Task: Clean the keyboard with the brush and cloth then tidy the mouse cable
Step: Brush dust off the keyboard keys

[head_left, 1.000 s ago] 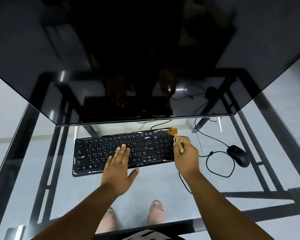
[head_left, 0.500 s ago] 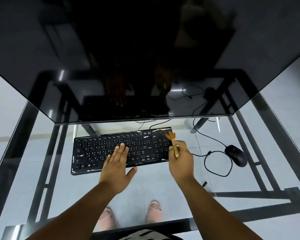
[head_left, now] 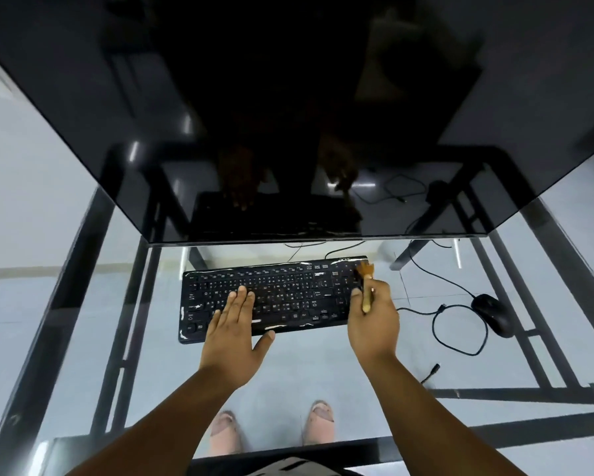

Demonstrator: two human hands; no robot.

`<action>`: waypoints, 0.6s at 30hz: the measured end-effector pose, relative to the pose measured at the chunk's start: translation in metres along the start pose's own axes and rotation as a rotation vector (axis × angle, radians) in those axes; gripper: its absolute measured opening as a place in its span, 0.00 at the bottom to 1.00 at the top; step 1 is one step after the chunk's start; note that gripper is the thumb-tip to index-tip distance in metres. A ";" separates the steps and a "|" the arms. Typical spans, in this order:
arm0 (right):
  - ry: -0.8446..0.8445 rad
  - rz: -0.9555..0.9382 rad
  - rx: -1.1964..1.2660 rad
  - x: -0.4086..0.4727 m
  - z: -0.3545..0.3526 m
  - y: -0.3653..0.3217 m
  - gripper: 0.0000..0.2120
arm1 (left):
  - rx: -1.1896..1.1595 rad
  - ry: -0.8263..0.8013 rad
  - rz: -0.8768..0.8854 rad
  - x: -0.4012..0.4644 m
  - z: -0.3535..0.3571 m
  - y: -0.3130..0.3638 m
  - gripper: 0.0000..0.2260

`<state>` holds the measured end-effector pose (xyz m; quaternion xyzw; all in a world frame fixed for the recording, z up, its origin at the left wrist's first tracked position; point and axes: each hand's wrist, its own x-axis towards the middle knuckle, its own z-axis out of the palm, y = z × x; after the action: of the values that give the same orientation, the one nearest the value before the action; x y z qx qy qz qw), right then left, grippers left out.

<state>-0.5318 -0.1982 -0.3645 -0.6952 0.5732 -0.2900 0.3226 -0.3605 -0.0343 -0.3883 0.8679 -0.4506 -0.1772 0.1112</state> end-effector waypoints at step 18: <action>-0.495 -0.360 0.167 -0.096 0.127 -0.109 0.07 | 0.036 -0.152 -0.180 -0.038 -0.032 -0.129 0.52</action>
<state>-0.3840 -0.0747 -0.3617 -0.8060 0.3191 -0.2104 0.4519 -0.2719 0.0716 -0.3966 0.8908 -0.3811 -0.2435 0.0448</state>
